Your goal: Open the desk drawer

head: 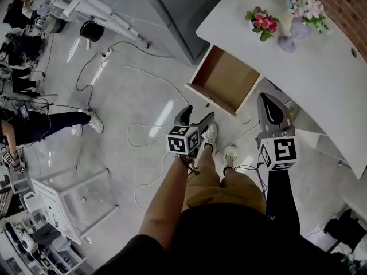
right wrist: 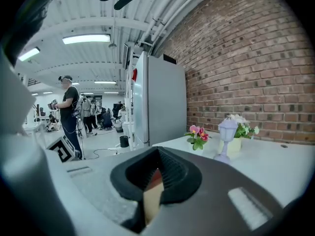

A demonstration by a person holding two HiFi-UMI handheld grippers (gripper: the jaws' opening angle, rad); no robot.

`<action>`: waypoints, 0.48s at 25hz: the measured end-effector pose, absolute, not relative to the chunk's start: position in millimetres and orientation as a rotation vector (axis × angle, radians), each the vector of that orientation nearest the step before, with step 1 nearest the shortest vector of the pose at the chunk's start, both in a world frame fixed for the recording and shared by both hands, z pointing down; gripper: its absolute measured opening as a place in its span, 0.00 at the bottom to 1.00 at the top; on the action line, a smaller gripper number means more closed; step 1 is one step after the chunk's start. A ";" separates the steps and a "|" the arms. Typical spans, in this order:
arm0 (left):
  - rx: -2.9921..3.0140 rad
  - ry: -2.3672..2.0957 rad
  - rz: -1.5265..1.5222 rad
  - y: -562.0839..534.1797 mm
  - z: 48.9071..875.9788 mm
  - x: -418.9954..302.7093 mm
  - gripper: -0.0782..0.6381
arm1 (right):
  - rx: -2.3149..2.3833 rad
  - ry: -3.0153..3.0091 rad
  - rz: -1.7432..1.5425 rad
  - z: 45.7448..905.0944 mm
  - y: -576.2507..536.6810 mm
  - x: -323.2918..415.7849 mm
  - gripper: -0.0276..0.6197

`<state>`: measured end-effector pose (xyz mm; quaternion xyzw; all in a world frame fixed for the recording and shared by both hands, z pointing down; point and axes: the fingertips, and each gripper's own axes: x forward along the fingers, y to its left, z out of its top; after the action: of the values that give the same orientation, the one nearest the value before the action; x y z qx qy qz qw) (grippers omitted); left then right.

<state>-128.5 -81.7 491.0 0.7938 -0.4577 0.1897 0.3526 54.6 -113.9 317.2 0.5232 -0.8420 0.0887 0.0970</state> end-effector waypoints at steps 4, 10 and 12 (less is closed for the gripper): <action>2.141 -1.226 0.407 -93.2 426.8 -122.8 0.64 | 1.564 -2.510 0.218 281.1 -110.5 59.7 0.04; 2.297 -1.329 0.316 -107.9 321.9 -113.3 0.64 | 1.565 -2.513 0.135 236.7 -100.9 67.4 0.04; 2.351 -1.364 0.331 -109.6 293.9 -109.8 0.64 | 1.570 -2.524 0.100 222.7 -100.7 68.2 0.04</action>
<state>-109.8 -109.6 293.9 0.8412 -0.4881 0.1185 0.2001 68.2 -100.7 222.7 0.5259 -0.8457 0.0336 0.0835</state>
